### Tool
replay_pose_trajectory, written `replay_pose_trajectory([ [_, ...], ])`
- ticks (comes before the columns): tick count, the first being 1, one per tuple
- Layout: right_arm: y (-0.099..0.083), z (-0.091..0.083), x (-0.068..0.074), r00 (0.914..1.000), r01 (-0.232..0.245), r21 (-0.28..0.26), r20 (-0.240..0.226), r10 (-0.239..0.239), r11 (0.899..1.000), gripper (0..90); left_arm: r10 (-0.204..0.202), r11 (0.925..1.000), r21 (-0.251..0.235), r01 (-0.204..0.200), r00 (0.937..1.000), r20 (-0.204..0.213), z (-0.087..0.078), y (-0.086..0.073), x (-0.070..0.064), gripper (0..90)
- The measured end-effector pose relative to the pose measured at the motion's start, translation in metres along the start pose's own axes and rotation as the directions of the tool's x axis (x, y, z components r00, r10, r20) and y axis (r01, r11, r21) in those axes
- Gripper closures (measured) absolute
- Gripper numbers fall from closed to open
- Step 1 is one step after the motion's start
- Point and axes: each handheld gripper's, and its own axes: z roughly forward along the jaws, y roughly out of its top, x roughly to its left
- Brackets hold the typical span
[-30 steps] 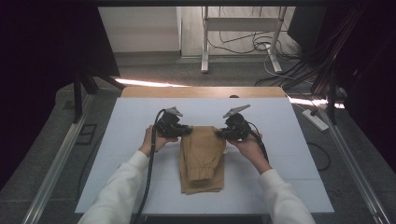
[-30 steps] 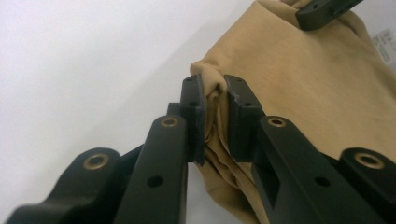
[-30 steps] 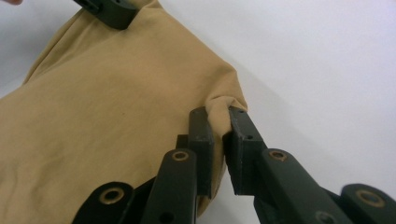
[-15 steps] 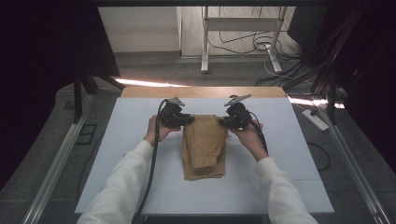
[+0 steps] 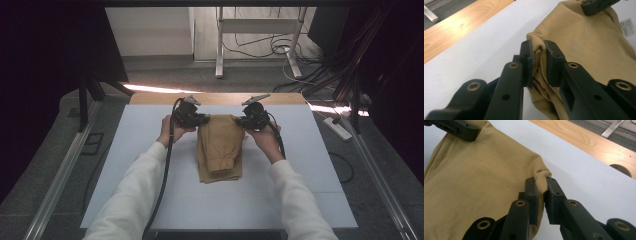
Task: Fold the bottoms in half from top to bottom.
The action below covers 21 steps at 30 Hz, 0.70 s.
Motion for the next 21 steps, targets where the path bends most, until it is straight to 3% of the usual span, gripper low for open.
replay_pose_trajectory([
  [8, -0.001, 0.001, 0.001, 1.0, -0.005, -0.001, 0.003, 0.005, 1.0, 79.9, 0.0, 0.9999, 0.011, 0.001, 0.9999, -0.011, 0.001, 0.0, -0.001, 73.4],
  [9, -0.001, 0.001, 0.0, 1.0, -0.007, -0.001, 0.003, 0.007, 1.0, 76.5, -0.001, 0.9997, 0.023, 0.001, 0.9998, -0.021, 0.002, 0.0, -0.001, 68.3],
  [11, -0.001, 0.002, 0.0, 0.9994, -0.017, 0.003, 0.028, 0.017, 1.0, 57.2, 0.003, 0.9991, 0.043, 0.0, 0.9982, -0.06, 0.003, 0.001, -0.002, 42.9],
  [12, -0.002, 0.001, 0.0, 0.9987, -0.026, -0.011, 0.043, 0.026, 1.0, 51.4, -0.008, 0.999, 0.042, 0.011, 0.9978, -0.066, 0.002, 0.0, -0.002, 36.8],
  [14, -0.004, -0.001, -0.002, 0.9982, -0.052, -0.033, 0.028, 0.053, 0.998, 45.6, -0.021, 0.9993, 0.029, 0.022, 0.9978, -0.062, -0.002, -0.001, -0.002, 32.3],
  [21, -0.01, -0.002, 0.003, 0.9984, -0.039, -0.028, -0.044, 0.037, 0.999, 42.3, -0.008, 0.9999, 0.01, 0.008, 0.9992, -0.039, -0.015, -0.009, -0.009, 32.6],
])
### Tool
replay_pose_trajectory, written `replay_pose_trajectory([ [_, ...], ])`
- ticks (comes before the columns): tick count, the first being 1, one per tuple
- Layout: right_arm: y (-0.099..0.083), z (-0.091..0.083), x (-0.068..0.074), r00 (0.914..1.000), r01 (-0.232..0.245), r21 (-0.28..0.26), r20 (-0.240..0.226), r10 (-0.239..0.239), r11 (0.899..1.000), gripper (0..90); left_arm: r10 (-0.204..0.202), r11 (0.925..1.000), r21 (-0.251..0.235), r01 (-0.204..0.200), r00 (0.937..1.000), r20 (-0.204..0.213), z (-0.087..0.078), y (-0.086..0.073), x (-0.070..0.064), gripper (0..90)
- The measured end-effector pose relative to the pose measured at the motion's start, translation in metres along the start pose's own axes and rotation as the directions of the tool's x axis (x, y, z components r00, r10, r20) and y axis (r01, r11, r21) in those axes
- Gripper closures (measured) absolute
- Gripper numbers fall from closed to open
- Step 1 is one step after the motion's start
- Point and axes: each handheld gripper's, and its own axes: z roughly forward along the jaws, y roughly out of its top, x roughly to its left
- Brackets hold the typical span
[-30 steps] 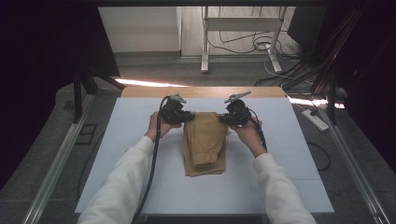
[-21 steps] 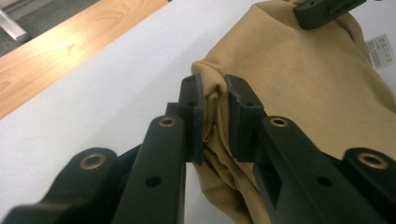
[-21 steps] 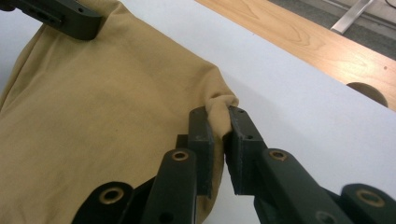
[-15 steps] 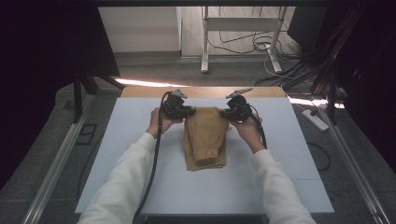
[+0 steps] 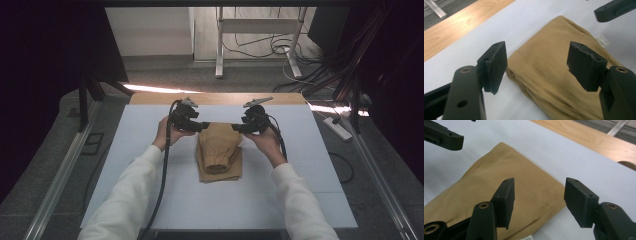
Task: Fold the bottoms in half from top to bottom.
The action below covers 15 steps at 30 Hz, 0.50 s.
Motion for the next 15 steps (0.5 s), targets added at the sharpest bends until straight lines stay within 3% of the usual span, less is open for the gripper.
replay_pose_trajectory([
  [6, -0.009, 0.002, 0.006, 0.999, 0.004, 0.013, -0.044, -0.004, 1.0, 42.2, -0.009, 1.0, -0.001, 0.009, 0.9997, 0.021, -0.007, -0.008, -0.002, 33.9],
  [15, -0.016, 0.001, 0.006, 0.9986, 0.017, 0.031, -0.051, -0.015, 0.999, 41.9, 0.006, 0.9998, 0.019, -0.006, 0.9992, 0.04, -0.007, -0.017, -0.009, 34.1],
])
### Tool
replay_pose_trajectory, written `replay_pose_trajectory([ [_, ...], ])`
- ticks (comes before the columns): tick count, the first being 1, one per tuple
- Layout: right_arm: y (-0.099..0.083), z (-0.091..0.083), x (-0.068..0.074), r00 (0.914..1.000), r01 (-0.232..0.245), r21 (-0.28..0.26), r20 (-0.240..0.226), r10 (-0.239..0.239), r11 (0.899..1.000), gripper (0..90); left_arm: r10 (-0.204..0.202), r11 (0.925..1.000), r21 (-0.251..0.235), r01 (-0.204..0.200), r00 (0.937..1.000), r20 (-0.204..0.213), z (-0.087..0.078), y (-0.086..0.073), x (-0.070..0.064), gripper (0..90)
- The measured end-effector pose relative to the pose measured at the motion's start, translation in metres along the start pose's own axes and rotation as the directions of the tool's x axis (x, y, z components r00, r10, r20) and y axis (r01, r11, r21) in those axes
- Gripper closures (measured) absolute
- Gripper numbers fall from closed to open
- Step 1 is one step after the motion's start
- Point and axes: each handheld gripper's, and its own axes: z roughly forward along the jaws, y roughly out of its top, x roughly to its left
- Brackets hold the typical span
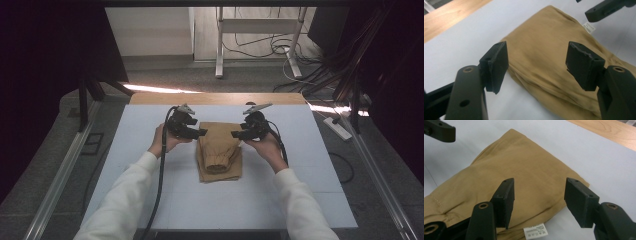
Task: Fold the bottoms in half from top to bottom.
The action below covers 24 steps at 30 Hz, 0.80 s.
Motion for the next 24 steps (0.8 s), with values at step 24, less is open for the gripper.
replay_pose_trajectory([
  [24, -0.037, -0.024, 0.028, 0.9977, 0.056, -0.011, -0.037, -0.057, 0.998, 39.0, 0.017, 0.9998, 0.008, -0.017, 0.9998, 0.009, -0.03, -0.041, -0.031, 30.6],
])
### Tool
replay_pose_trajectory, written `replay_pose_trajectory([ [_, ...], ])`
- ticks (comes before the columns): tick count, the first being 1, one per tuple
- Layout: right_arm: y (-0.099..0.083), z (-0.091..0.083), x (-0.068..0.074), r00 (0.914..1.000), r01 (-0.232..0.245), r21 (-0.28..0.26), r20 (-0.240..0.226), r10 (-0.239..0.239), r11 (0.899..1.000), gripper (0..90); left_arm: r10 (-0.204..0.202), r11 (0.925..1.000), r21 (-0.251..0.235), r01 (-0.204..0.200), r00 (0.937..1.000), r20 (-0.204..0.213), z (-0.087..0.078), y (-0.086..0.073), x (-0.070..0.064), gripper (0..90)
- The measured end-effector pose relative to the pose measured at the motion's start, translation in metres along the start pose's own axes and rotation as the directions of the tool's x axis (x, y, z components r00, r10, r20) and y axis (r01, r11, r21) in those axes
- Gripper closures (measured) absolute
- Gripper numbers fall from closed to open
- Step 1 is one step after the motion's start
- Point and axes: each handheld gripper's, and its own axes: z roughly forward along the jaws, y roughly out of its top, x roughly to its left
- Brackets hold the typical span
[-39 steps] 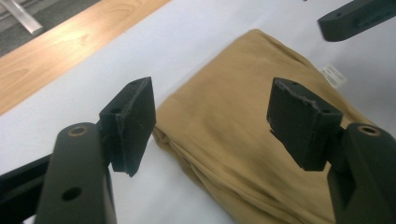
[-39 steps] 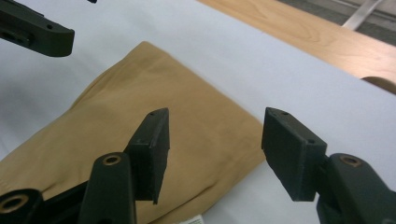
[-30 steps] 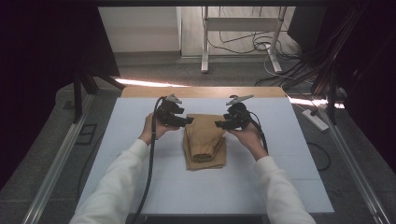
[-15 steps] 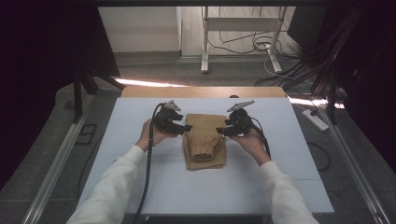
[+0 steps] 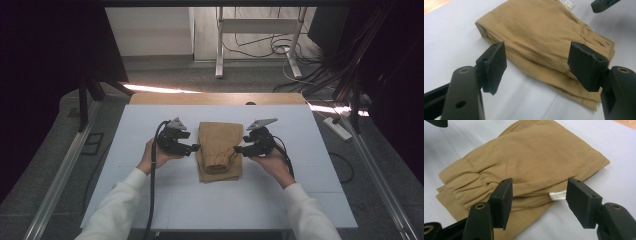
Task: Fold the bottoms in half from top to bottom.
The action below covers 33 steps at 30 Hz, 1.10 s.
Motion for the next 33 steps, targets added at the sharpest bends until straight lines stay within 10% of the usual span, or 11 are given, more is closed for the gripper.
replay_pose_trajectory([
  [33, -0.071, -0.044, 0.039, 0.9999, 0.009, 0.033, -0.006, -0.009, 0.999, 38.3, -0.044, 0.9978, 0.049, 0.044, 0.999, -0.012, -0.028, -0.081, -0.033, 28.0],
])
